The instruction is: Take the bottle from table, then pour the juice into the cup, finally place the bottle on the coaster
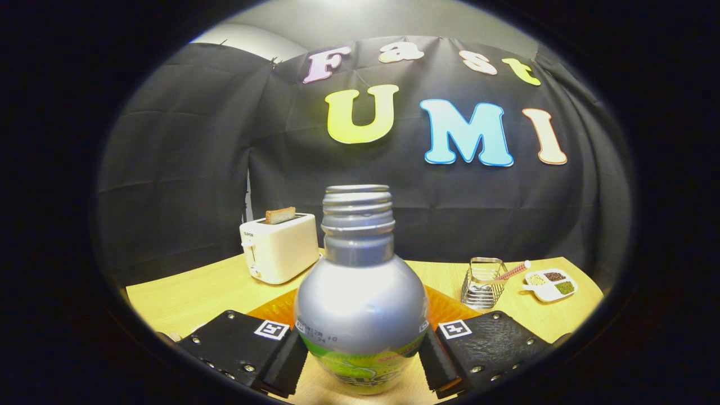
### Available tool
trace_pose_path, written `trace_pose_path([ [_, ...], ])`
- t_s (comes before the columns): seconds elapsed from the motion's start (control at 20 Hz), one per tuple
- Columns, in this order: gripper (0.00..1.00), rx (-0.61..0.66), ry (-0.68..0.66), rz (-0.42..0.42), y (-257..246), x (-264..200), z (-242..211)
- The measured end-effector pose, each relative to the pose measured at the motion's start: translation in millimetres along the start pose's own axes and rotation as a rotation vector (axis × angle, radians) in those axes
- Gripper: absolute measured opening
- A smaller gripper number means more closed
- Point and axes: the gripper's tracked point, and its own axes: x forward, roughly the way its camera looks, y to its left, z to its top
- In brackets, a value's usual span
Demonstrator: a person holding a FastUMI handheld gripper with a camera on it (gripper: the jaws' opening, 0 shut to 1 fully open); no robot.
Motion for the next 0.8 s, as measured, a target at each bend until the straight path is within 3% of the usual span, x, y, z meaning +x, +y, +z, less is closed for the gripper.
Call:
trace_pose_path([
  [0.8, 0.82, 0.060, 0.040, -0.005, -5.3, 42.3, -42.4],
])
